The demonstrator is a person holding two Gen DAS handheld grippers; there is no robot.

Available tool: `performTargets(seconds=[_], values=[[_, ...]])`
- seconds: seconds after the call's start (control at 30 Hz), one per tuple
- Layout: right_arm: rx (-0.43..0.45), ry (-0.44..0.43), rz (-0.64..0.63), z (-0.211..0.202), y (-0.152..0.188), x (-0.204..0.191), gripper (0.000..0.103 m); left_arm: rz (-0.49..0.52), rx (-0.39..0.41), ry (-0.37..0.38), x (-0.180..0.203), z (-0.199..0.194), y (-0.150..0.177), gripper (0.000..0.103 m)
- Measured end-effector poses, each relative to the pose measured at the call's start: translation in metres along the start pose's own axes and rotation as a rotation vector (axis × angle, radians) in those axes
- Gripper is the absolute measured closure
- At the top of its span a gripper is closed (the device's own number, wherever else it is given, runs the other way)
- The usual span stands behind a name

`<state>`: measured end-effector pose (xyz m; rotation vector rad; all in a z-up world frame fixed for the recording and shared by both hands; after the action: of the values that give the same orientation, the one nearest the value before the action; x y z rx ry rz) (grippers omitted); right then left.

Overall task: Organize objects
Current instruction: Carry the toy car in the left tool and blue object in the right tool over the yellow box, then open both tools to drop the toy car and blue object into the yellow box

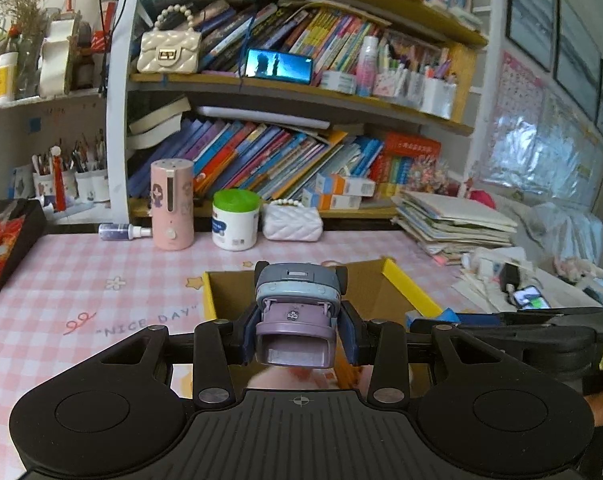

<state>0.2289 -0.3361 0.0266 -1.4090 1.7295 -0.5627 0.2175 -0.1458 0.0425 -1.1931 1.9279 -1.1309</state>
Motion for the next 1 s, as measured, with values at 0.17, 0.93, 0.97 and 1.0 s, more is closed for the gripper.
performTargets(seconds=[0.17,0.93,0.97,1.0], values=[[-0.05,-0.021,-0.074,0.037,-0.014,0.0,0.065,0.01,-0.044,-0.022,0.001,0.032,-0.005,0.065],[-0.349,-0.076,-0.447,0.138,-0.011,-0.02,0.066,0.026,-0.271,-0.071,0.0,0.109,0.009,0.064],[-0.364,-0.076,-0.458,0.14,-0.009,-0.021,0.066,0.032,-0.278,-0.069,0.002,0.11,0.009,0.064],[-0.374,-0.08,-0.464,0.141,-0.008,-0.022,0.066,0.039,-0.282,-0.069,0.003,0.11,0.009,0.064]])
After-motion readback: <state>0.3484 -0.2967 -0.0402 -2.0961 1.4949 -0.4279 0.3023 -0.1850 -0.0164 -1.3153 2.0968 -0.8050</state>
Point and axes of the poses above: each gripper's, at about its wrist camera, not at the fingertips, and z roughly the way its jaws point, x to its right, y to its underside, the point moved 2 cm from there along z, roughly the way its jaws point, and after that the axes turned 12 degrees about z, right-handed, at the moved point
